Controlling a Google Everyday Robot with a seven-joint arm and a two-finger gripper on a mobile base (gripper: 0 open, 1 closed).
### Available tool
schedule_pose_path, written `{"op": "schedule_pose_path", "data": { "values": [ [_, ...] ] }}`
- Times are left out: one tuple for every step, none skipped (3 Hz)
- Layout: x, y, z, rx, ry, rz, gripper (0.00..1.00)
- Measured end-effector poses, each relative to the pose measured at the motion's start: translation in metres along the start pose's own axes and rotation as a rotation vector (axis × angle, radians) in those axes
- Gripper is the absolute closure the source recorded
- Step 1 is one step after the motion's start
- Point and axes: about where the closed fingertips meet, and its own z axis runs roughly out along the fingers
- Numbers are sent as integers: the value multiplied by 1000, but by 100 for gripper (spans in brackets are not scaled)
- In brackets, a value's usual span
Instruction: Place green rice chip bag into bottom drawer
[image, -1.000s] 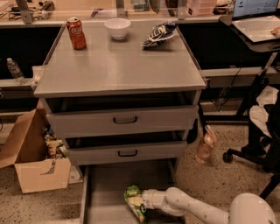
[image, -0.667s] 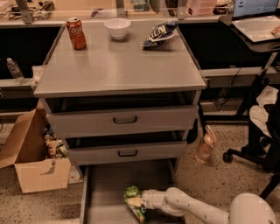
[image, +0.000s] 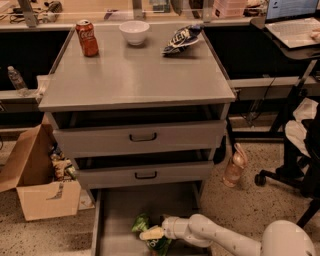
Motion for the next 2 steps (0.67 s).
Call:
{"op": "schedule_pose_path", "data": {
  "values": [
    [0,0,0,0,0,0,0],
    [-2,20,-22,-37,-23,-47,0]
  ]
}}
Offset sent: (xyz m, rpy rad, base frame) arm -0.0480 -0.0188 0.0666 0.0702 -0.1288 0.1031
